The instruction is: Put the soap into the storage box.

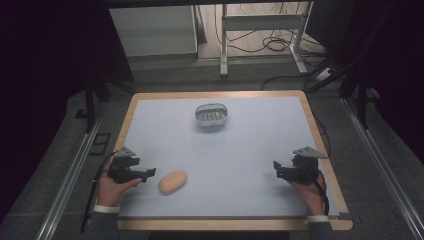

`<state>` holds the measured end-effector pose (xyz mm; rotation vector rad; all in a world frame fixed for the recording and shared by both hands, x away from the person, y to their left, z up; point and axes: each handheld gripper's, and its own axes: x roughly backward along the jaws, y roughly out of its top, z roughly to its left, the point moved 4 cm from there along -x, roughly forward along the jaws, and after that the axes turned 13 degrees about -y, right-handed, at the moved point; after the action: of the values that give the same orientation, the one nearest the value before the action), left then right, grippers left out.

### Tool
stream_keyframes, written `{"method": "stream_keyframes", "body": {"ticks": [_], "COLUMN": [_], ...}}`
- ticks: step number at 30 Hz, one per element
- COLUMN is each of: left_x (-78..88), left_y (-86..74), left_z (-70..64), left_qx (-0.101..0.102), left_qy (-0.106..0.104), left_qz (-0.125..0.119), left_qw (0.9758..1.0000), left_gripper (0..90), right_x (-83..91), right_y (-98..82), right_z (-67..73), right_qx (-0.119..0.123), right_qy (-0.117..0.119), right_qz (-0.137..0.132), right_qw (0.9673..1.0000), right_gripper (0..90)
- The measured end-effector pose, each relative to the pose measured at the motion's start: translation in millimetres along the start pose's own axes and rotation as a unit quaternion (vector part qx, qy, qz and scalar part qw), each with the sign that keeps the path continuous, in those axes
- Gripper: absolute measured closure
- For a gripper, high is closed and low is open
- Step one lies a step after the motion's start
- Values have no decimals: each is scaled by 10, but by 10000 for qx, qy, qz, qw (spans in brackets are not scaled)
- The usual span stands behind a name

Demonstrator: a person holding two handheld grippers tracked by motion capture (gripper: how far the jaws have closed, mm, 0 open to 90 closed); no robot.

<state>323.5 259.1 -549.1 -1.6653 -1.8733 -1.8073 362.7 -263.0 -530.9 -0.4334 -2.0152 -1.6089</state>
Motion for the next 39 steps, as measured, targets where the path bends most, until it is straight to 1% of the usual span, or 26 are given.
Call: {"method": "stream_keyframes", "body": {"ticks": [1,3,7,9,10,12,16,19,23,24,26,27,28,31,32,35,37,39], "left_x": [0,2,4,-3,-3,-3,7,30,37,41,42,42,44,41,40,42,68,95], "left_y": [0,-2,-10,-29,-29,-39,-25,3,25,40,63,63,96,129,152,185,207,230], "left_z": [0,4,-1,-6,-6,-23,-33,-41,-44,-57,-77,-77,-102,-130,-153,-215,-272,-299], "left_qx": [0,31,39,34,34,29,13,-4,-31,-53,-101,-101,-113,-128,-175,-207,-242,-277], "left_qy": [0,43,120,205,205,180,178,154,48,19,39,39,49,48,77,74,42,27], "left_qz": [0,14,34,50,50,27,-4,-73,-97,-125,-81,-81,-91,-76,-55,21,86,109], "left_qw": [10000,10000,9999,9998,9998,9998,9998,9999,9999,9999,9999,9999,9999,9999,9998,9998,9997,9996], "left_gripper": [166,167,167,163,164,165,165,170,191,191,187,185,185,183,183,181,187,188], "right_x": [0,10,19,51,51,86,107,123,132,130,139,139,156,173,173,190,201,208], "right_y": [0,-45,-104,-100,-100,-88,-80,-83,-116,-126,-134,-134,-146,-162,-162,-162,-151,-145], "right_z": [0,-39,-91,-106,-106,-112,-114,-116,-140,-150,-157,-157,-155,-162,-162,-169,-168,-171], "right_qx": [0,-33,-83,-59,-59,-139,-99,-124,-212,-215,-197,-197,-175,-145,-145,-143,-84,-74], "right_qy": [0,103,136,109,109,143,122,108,109,95,70,70,33,43,43,16,-6,-19], "right_qz": [0,23,104,52,52,12,-37,-77,-62,-42,-40,-40,-52,-51,-51,-97,-127,-139], "right_qw": [10000,9999,9998,9999,9999,9998,9999,9998,9997,9997,9998,9998,9998,9999,9999,9999,9999,9999], "right_gripper": [70,70,70,73,73,75,75,75,75,75,75,75,75,75,75,77,77,77]}}
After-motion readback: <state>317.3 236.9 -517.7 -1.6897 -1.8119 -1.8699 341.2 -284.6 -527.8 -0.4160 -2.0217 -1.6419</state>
